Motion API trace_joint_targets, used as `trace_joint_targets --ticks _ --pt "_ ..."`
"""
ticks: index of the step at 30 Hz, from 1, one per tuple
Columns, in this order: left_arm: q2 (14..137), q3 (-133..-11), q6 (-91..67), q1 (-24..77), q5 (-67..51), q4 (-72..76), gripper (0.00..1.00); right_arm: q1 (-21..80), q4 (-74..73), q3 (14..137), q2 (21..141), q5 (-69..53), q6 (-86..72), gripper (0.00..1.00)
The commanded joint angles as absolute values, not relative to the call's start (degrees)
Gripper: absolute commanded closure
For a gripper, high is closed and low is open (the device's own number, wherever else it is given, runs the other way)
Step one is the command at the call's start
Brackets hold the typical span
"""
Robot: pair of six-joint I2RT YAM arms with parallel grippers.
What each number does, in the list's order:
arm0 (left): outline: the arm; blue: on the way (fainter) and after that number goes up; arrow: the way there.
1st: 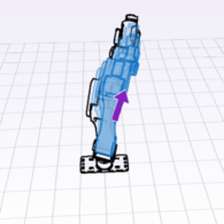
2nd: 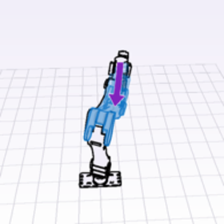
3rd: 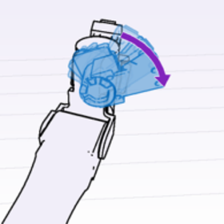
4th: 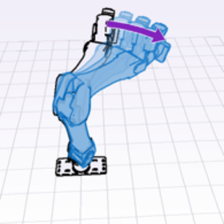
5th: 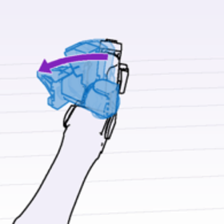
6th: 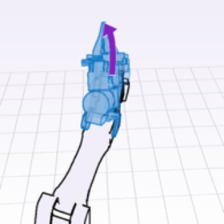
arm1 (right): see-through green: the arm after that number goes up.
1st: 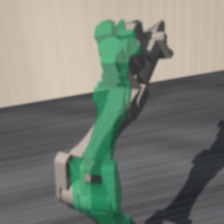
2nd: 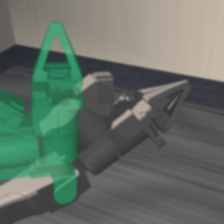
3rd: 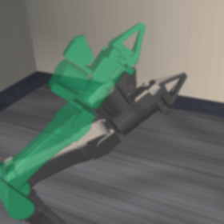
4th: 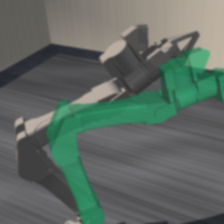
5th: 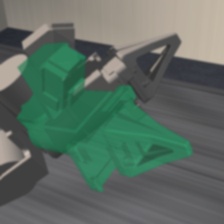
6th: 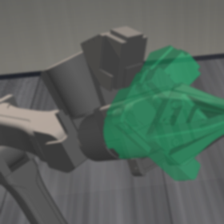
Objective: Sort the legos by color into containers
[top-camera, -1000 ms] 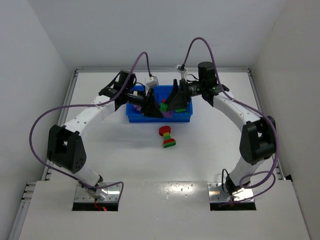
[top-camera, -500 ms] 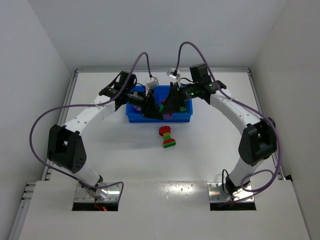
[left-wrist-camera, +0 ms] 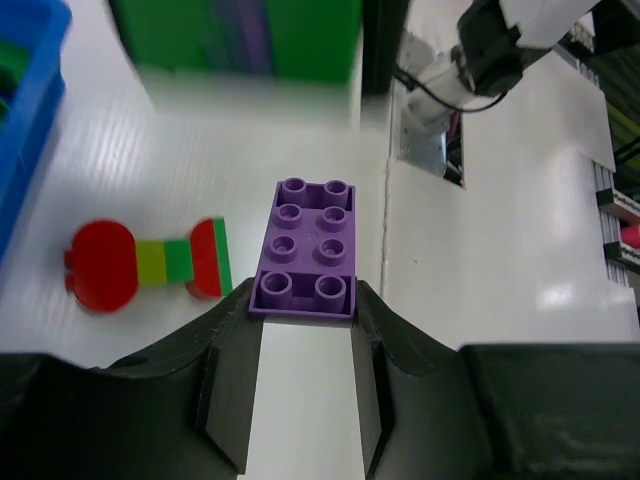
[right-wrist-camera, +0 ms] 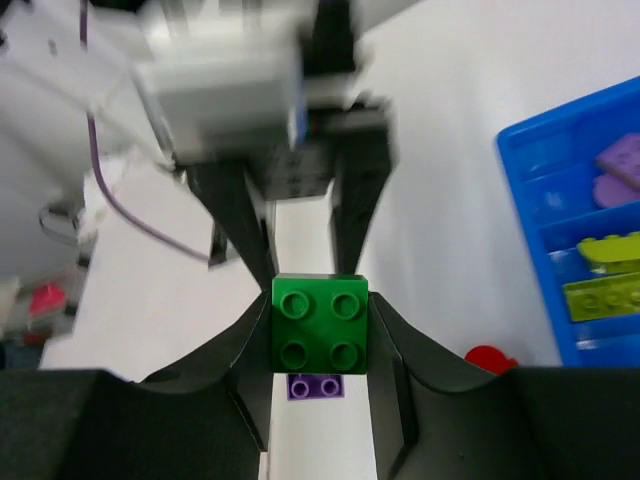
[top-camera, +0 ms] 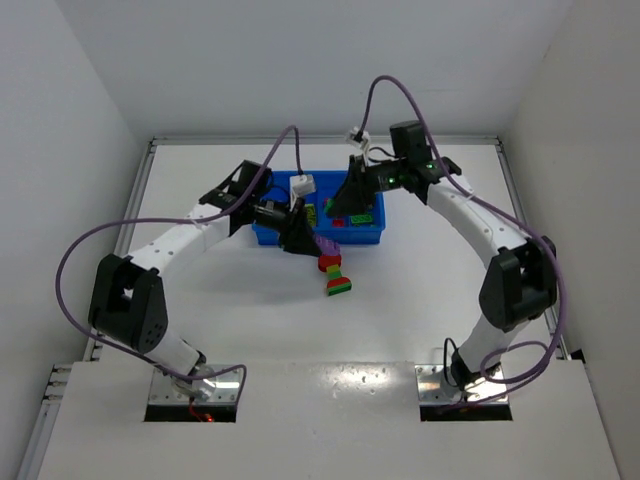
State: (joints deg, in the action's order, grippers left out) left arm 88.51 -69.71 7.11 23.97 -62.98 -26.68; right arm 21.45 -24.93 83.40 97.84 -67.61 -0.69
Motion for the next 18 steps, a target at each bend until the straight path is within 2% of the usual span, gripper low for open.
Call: trace_joint_targets --ticks 1,3,8,11,12,13,16,18 --pt "85.5 -66.1 11.0 24.0 -60.3 -27.6 0.91 16.2 -5.9 85.4 96.1 -71.8 -16.3 1.0" --pt "84.7 -63.9 12.2 24.0 -59.0 -28.1 0.91 14.4 -0.6 86.0 97.6 -71.8 -23.7 1.0" --pt "83.1 -62.5 12.3 22.2 -54.8 -28.7 0.91 10.0 -1.9 87.0 99.8 -68.4 -23.6 1.0" --pt "79.9 -62.1 3.8 20.6 -42.2 -22.7 0.92 9.2 -7.8 85.6 99.8 -62.9 -18.4 1.0" --pt "76.3 -60.2 -3.4 20.6 -28.9 -18.5 0.94 8.7 -9.7 85.6 99.8 -59.0 -15.1 1.0" --pt "74.9 -60.2 -5.3 20.6 -22.7 -17.9 0.94 8.7 -11.4 85.6 99.8 -57.1 -13.3 1.0" --pt "73.3 -60.2 -6.8 21.1 -7.4 -17.9 0.95 9.2 -16.1 84.4 98.8 -47.6 -8.5 1.0" --pt "75.1 -62.9 -6.2 21.1 -2.0 -18.5 0.97 9.8 -17.0 84.4 98.8 -45.2 -7.9 1.0"
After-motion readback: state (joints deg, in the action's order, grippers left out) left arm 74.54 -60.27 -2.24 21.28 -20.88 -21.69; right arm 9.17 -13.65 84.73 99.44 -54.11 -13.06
